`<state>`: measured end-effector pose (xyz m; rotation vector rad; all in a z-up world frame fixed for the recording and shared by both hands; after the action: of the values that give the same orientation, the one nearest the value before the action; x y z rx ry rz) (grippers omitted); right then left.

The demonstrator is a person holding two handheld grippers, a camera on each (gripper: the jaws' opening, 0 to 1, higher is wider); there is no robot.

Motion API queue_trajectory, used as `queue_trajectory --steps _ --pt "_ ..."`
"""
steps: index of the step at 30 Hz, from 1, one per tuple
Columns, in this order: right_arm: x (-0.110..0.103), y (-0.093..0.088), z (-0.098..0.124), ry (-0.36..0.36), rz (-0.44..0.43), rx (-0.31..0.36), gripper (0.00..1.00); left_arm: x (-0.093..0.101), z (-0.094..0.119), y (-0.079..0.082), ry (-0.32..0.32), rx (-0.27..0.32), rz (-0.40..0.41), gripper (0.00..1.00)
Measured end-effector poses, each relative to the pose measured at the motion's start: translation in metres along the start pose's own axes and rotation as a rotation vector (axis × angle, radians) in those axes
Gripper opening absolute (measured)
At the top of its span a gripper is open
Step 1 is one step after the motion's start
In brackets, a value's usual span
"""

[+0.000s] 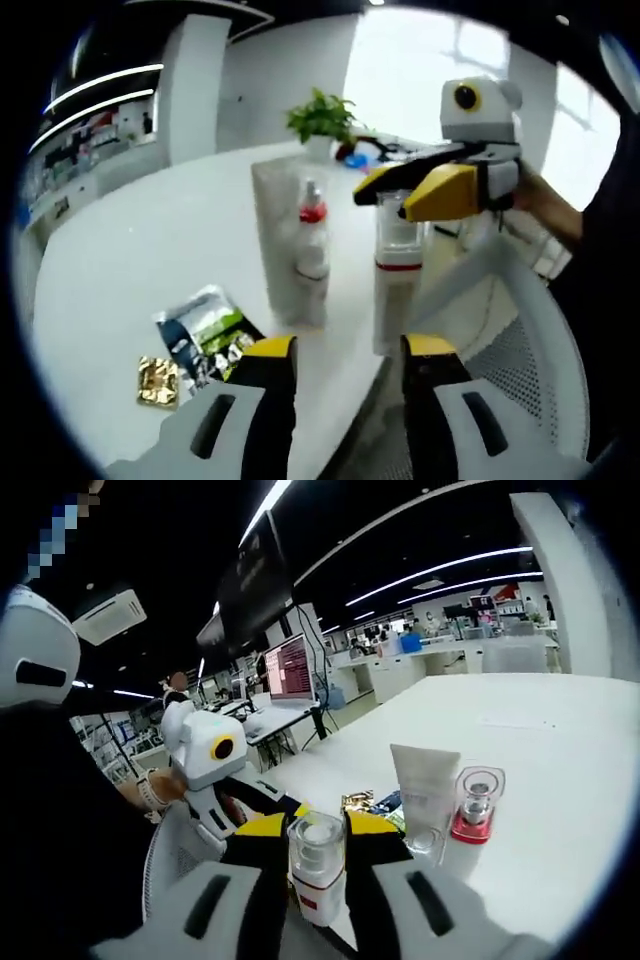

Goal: Arrange the skincare products in the storage area until every visible bottle or jar stands upright without overlapping.

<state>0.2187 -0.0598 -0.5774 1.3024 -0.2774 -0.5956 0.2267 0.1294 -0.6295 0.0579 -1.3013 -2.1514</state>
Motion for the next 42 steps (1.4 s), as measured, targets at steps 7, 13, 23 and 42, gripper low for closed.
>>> queue_trajectory --steps 7,13,23,42 --pt "0.015 -0.005 0.021 -0.098 -0.001 -0.016 0.19 -0.009 0.010 0.002 0.051 0.036 0.041 0.47" --pt "0.030 -0.014 0.030 -0.192 0.039 -0.061 0.19 -0.012 0.015 0.001 0.084 0.048 0.052 0.48" --pt "0.050 -0.031 0.027 -0.277 0.122 -0.100 0.19 -0.015 0.021 -0.001 0.113 0.062 0.077 0.52" --pt "0.082 -0.059 0.022 -0.350 0.160 -0.012 0.20 -0.017 0.025 -0.006 0.139 0.073 0.112 0.56"
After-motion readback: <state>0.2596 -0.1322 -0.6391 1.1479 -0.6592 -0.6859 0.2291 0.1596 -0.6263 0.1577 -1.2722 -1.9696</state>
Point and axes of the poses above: the point that each gripper's makers call its tool centre point, and the gripper's own axes: z roughly backward along the fingers, x roughly to its right, y roughly out of its top, the point moved 9 cm from there along z, roughly backward along the fingers, and after that the axes turned 7 degrees about z, right-handed, at the moved point
